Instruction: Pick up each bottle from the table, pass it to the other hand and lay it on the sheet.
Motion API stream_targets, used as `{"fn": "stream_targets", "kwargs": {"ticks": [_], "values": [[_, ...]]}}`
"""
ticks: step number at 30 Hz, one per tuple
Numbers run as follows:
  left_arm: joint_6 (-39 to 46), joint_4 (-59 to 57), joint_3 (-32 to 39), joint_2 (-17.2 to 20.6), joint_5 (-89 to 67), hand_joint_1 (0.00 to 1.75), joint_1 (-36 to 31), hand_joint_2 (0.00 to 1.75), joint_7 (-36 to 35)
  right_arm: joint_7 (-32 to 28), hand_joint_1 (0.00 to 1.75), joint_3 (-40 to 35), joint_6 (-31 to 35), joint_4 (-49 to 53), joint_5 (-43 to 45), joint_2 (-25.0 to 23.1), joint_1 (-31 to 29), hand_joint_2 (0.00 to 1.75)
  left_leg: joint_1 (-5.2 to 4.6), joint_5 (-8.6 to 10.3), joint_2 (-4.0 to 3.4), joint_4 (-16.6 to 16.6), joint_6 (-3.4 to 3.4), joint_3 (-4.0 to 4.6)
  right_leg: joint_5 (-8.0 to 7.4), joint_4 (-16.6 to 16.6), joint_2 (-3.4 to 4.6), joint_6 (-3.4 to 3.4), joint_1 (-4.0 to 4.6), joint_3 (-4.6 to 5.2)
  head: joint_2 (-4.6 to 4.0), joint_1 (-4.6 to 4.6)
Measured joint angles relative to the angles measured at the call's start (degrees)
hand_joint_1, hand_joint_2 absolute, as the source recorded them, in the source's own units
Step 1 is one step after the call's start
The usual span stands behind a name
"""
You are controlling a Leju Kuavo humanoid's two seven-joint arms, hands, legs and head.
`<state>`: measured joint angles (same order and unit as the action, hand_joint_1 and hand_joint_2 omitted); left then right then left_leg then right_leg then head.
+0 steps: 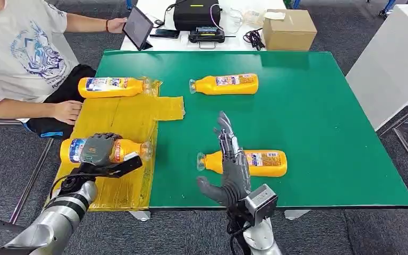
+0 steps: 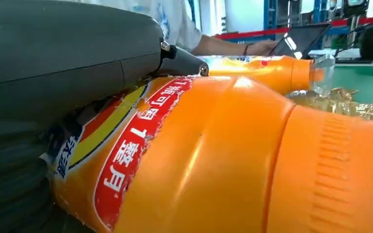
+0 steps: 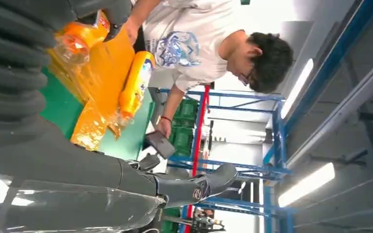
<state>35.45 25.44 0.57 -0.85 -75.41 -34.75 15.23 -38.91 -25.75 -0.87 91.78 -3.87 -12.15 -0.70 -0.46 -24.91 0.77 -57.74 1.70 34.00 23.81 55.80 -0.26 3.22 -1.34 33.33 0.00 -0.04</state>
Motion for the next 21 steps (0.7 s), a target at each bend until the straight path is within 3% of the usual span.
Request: {"fn": "stream_targets", "kwargs": {"ticks": [6,7,8,9,16,17,21], "values": [[-0.8,-0.7,0.9,-0.1,0.9,1.75,-0.4,1.75,0.5,0.0,0.00,0.1,0.0,-0.8,-0.1,-0.2,0.0,1.75,0.00,0.00,0.00,0.0,0.00,-0.01,0.00,0.0,0.00,0.00,0.00,-0.01,0.00,0.00],[-2.1,-0.8,1.2,-0.1,2.2,1.41,-0.5,1.75,1.3,0.2,0.00,0.2,0.0,-0.9,-0.2,-0.2,0.0,1.75,0.01,0.00,0.00,0.0,0.00,-0.01,0.00,0.0,0.00,0.00,0.00,-0.01,0.00,0.02],[-3.5,-0.8,1.6,-0.2,3.5,0.28,-0.6,1.75,2.1,0.3,0.00,0.3,0.0,-1.1,-0.4,-0.2,0.0,1.75,0.00,0.00,0.00,0.0,0.00,-0.02,0.00,0.0,0.00,0.00,0.00,-0.02,0.00,0.00],[-4.5,-0.8,2.0,-0.3,4.7,0.05,-0.7,1.75,2.6,0.4,0.00,0.4,0.0,-1.2,-0.6,-0.3,0.0,1.75,0.00,0.00,0.00,0.0,0.00,-0.04,0.00,0.0,0.00,0.00,0.00,-0.04,0.00,0.00],[-13.4,-1.0,3.9,-0.7,7.9,0.00,-1.2,1.75,5.1,1.7,0.00,1.0,-1.6,-2.8,-0.3,-0.7,0.0,1.75,0.00,0.00,0.03,0.0,0.00,-0.14,0.00,0.0,-0.01,0.00,-0.01,-0.17,0.00,0.00],[-13.7,-1.0,3.7,-0.8,7.0,0.00,-1.2,0.00,4.8,2.1,0.00,1.2,-2.1,-3.2,0.3,-0.8,-0.1,1.75,0.00,0.00,0.08,0.0,0.00,-0.14,0.00,0.0,-0.04,0.00,-0.01,-0.18,0.00,0.02],[-15.7,-1.1,3.2,-0.8,6.2,0.00,-1.1,0.00,4.5,2.9,0.00,2.1,-2.4,-4.8,0.8,-1.2,-0.1,1.75,-0.01,0.00,0.12,0.0,0.00,-0.19,0.00,0.0,-0.08,0.00,-0.01,-0.25,0.00,0.00]]}}
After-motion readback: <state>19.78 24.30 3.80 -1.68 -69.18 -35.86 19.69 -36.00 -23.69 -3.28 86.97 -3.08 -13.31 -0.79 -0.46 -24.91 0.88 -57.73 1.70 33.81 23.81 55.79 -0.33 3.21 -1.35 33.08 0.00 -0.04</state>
